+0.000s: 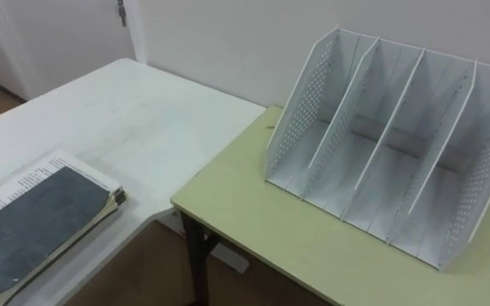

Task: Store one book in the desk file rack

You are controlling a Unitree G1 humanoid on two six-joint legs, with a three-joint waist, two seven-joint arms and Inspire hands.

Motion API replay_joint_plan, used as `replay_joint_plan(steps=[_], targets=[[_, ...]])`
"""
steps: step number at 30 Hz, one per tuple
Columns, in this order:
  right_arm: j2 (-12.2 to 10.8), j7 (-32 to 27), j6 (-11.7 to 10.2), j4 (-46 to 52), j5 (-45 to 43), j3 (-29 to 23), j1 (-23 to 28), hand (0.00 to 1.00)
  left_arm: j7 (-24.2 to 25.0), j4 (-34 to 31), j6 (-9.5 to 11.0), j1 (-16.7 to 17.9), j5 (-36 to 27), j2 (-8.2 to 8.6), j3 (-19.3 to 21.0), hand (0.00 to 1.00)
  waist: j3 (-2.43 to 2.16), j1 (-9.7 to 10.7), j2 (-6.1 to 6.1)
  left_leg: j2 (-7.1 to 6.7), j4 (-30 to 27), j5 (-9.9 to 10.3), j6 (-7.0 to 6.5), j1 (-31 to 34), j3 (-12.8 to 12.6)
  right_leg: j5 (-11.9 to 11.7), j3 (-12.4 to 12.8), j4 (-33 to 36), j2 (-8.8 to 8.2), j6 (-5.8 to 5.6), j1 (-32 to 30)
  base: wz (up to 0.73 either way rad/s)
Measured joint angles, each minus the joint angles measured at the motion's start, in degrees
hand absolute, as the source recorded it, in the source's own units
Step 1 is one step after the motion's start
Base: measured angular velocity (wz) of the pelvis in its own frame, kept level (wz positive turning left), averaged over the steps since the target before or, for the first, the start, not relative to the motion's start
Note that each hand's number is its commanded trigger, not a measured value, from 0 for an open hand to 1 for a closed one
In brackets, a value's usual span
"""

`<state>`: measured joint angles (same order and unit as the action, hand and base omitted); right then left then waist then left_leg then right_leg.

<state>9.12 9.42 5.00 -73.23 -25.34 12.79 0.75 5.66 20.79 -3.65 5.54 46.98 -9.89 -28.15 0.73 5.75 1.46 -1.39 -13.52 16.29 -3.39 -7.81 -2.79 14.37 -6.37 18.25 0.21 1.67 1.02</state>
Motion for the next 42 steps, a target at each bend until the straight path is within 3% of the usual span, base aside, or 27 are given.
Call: replay_joint_plan(steps=[4,6,13,19,28,36,42], targets=[[0.1,0.1,-0.1,-0.4,0.1,0.0,-0.1,0.00,0.0,-7.4,0.0,0.0,3.3,-0.43,-0.1,0.00,-0.37,0.0,-0.73,0.18,0.1,0.0,-0.03,0.2,-0.1,-0.7,-0.1,-1.4,0.13,-0.12,0.4,0.00],[0.1,0.3,-0.2,-1.8,0.5,0.0,-0.2,0.00,-0.3,-12.9,0.1,0.1,5.1,-1.34,-0.1,0.00,-0.31,0.1,-0.70,0.39,0.5,0.0,-0.05,0.1,0.2,-1.1,-0.4,-1.7,0.06,-0.13,1.4,0.04],[0.1,0.6,-0.4,-3.1,3.8,0.0,-0.3,0.00,-1.7,-20.9,0.4,0.7,6.5,-3.82,0.2,0.00,-0.27,-0.1,-0.70,0.63,0.9,0.0,-0.05,-0.3,0.0,-1.2,-1.7,-3.2,0.06,-0.06,2.5,0.09],[0.2,-0.7,-0.9,-4.9,4.8,0.0,-0.5,0.00,-8.0,-31.2,3.5,0.8,7.8,-5.15,2.9,0.00,-0.30,-2.1,-0.72,0.63,0.9,-0.1,-0.02,0.1,0.2,-1.3,-1.8,-3.7,0.08,-0.10,2.0,0.01],[0.2,-1.2,-1.9,-7.2,4.8,0.0,0.4,0.00,-12.2,-31.7,4.6,1.5,7.8,-6.62,4.0,0.00,-0.33,-3.1,-0.89,0.66,1.0,-0.1,-0.02,-0.4,1.6,-1.9,-3.1,-5.4,0.19,-0.18,4.2,0.08],[0.5,-1.5,-1.8,-6.7,5.1,0.6,0.8,0.00,-15.7,-33.4,5.4,1.6,7.8,-6.55,10.3,0.00,-0.67,-5.0,-1.46,0.47,0.6,-0.1,0.03,0.2,3.2,-2.0,-4.8,-5.6,-0.10,-0.17,4.6,0.10],[0.7,-3.3,-1.6,-6.8,5.1,0.6,0.6,0.00,-18.9,-33.5,4.9,2.2,7.8,-6.58,11.8,0.00,-0.71,-6.1,-1.61,0.18,0.3,-0.5,0.19,0.5,4.9,-2.0,-6.3,-5.7,-0.38,-0.15,5.0,0.12]])
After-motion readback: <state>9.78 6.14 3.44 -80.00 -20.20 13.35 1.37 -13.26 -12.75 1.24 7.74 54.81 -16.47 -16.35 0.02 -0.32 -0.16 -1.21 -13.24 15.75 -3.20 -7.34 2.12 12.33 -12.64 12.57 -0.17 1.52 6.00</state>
